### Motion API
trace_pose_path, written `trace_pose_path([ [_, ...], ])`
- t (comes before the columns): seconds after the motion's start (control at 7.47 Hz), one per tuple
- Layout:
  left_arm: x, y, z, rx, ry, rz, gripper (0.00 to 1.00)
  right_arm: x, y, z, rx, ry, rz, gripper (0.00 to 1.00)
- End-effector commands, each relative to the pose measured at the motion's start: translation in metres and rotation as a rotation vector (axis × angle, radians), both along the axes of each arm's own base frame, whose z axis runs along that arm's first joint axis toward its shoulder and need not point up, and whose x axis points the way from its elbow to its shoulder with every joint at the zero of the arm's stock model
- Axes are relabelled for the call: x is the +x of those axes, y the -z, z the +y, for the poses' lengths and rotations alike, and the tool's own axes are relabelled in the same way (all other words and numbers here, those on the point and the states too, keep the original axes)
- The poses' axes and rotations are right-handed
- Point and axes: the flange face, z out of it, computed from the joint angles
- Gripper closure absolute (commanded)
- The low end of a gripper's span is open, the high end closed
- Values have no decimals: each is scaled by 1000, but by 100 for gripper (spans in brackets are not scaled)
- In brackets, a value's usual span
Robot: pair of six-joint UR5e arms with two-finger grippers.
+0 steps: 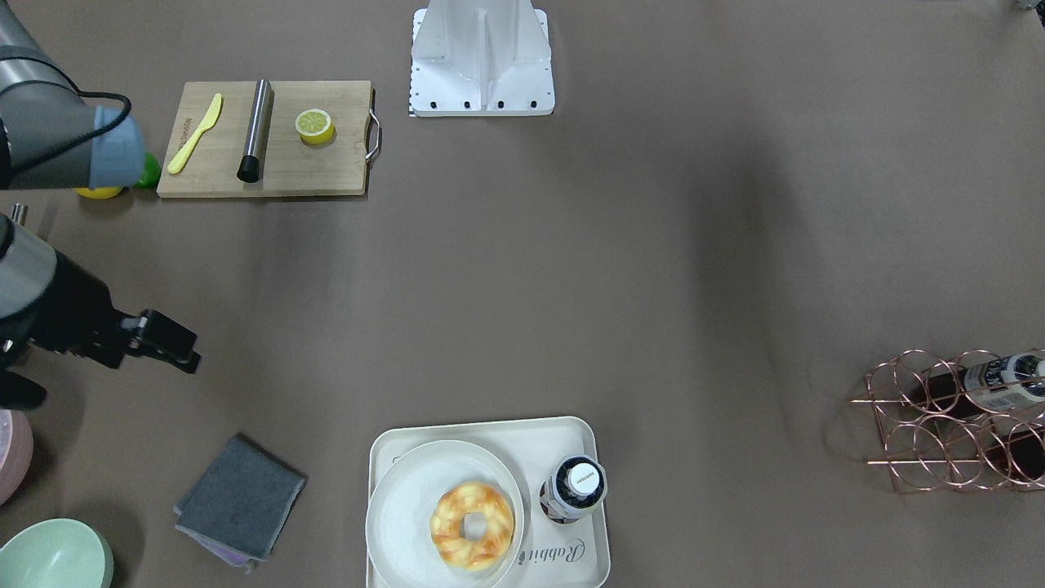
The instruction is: Place donut on tray
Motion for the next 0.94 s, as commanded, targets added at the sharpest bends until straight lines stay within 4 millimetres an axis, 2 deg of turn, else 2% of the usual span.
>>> trace_pose_path([
  [0.0, 0, 1, -1, 3, 0, 0, 2, 112, -98, 75, 37, 163, 142, 0],
  [0.13, 0, 2, -1, 4, 0, 2, 2, 148, -158, 95, 57, 234, 175, 0],
  [0.27, 0, 2, 0, 3, 0, 2, 2, 182, -194, 107, 60, 256, 190, 0],
  [0.4, 0, 2, 0, 4, 1, 2, 2, 202, -217, 117, 47, 256, 197, 0],
  [0.8, 1, 9, -7, 17, 0, 3, 2, 245, -275, 142, 70, 319, 201, 0],
])
